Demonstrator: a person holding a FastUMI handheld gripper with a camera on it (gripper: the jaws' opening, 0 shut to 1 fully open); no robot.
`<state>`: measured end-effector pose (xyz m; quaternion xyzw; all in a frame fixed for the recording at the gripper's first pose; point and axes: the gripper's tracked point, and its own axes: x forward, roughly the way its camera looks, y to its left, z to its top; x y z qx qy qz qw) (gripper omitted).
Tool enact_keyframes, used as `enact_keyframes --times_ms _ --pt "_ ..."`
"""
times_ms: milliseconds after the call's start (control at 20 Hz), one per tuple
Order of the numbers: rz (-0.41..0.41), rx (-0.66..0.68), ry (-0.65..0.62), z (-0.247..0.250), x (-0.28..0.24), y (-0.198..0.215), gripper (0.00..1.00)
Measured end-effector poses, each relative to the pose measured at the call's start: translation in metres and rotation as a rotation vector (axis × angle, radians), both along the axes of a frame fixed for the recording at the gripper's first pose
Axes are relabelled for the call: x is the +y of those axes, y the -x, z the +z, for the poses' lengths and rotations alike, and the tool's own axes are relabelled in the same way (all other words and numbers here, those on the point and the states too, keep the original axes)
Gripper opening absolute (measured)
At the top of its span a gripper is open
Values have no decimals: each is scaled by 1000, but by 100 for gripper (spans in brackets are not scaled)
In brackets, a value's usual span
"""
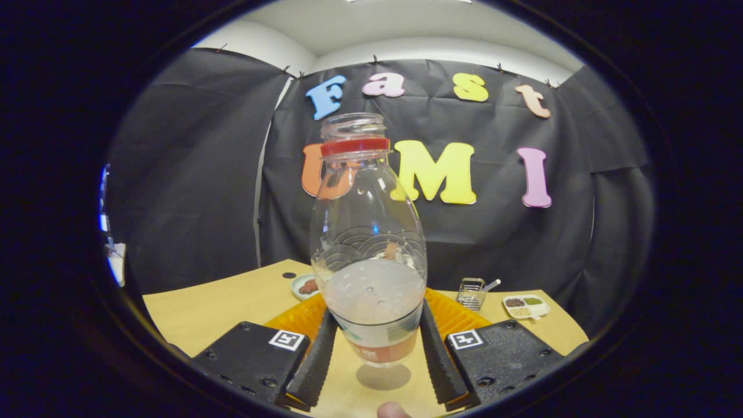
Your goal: Take the bottle from table, then pour the juice into the cup, finally place the bottle on the coaster
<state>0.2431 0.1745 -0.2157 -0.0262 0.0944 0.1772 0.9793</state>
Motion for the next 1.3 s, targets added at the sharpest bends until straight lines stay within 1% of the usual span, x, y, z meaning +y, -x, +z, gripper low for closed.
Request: enact_keyframes --times_ms 400,600,850,1150,1300 --pt "15 110 -4 -79 4 -15 76" --pt "1 167 -23 -105 -1 -27 77" --pt "-10 215 -5 -139 -7 -28 78" --pt "-11 222 16 -154 -7 -33 79" --pt "-14 218 19 -157 -8 -35 82"
